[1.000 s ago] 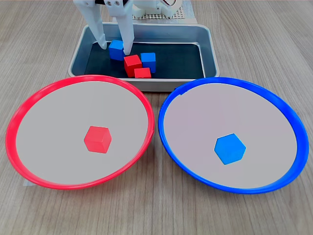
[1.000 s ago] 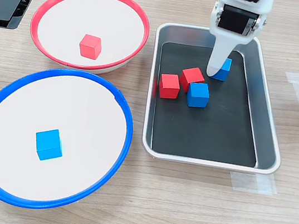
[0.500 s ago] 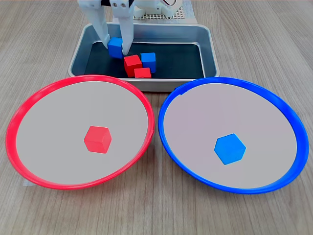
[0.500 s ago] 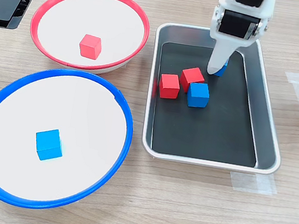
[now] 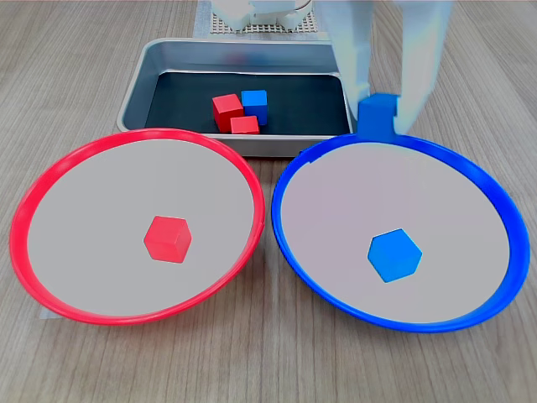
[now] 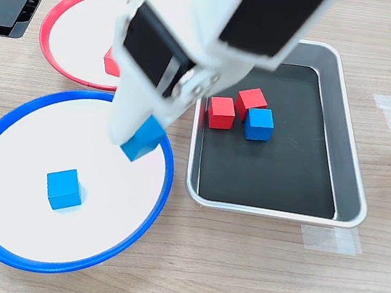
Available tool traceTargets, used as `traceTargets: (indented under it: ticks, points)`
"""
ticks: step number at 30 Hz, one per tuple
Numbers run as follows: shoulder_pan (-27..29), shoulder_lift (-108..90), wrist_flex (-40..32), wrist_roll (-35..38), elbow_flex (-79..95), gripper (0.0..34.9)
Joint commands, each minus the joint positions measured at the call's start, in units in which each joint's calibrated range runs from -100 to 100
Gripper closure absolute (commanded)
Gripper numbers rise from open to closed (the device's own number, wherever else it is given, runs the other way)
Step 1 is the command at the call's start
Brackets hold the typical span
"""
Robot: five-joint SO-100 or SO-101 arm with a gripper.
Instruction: Move six blocks from tray to matching dishes
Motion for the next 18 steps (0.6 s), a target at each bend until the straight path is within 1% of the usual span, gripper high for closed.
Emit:
traceTargets:
  ticks: [1,2,5,6,7,8,9,11,12,14,17,18]
  points:
    - [-0.75,2.26,-5.56,-0.39,-0.04,34.1]
    - [-0.75,2.60,-5.65,-0.10,0.32,30.7]
    - [-0.47,2.52,-4.82,0.59,0.87,12.1]
    - [-0.28,2.09,-4.33,0.63,0.69,10.7]
    - [0.28,1.07,-2.59,0.73,-0.04,12.5]
    - [0.94,-0.21,-0.61,0.98,-0.13,15.1]
    - [2.26,-3.11,4.34,2.25,0.23,20.8]
    - [4.23,-6.69,8.80,3.91,2.23,33.0]
    - [5.65,-8.82,11.19,5.57,4.15,33.8]
    - [9.22,-13.52,14.08,8.84,9.43,34.3]
    - [15.15,-20.42,13.17,14.02,20.99,34.6]
    - [17.13,-22.64,11.36,15.87,25.72,34.6]
